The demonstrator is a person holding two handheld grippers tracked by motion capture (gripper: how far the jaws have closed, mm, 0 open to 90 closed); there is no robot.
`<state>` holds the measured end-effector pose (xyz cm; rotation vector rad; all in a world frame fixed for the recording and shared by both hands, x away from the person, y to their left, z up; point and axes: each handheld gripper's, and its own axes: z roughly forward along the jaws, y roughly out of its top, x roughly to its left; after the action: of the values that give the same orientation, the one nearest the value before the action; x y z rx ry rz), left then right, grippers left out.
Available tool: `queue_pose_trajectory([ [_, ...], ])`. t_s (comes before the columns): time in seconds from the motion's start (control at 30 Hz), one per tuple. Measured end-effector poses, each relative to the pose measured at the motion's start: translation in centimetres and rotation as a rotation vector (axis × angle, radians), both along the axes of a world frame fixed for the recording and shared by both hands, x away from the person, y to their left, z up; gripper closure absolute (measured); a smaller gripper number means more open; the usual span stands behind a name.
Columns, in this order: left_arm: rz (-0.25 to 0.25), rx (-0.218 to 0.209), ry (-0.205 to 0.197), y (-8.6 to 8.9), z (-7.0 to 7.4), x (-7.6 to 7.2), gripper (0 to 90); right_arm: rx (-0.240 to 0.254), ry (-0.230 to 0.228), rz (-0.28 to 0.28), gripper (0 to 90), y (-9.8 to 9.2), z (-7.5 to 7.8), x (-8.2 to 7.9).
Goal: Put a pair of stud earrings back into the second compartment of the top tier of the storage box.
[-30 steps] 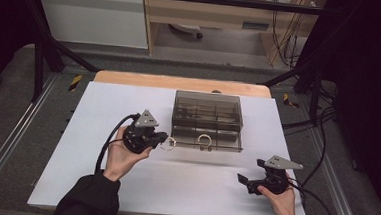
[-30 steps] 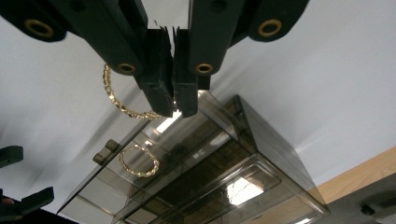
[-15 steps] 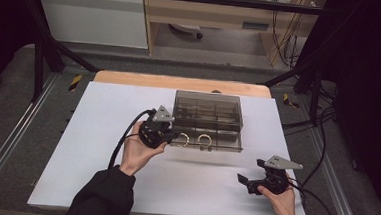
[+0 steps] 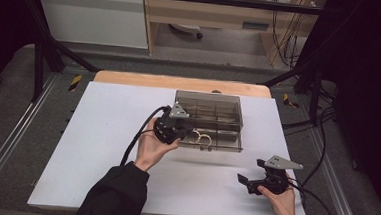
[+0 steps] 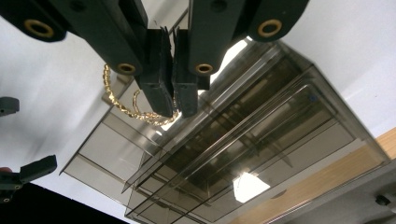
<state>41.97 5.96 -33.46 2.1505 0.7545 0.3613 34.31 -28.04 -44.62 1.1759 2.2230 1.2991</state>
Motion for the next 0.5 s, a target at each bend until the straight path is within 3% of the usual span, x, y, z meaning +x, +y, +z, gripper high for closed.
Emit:
queue_pose_trajectory([
  [0.5, 0.003, -0.006, 0.003, -2.8, -1.1, 1.5, 86.4, 0.004, 0.0, 0.0, 0.7, -0.1, 0.0, 0.0],
])
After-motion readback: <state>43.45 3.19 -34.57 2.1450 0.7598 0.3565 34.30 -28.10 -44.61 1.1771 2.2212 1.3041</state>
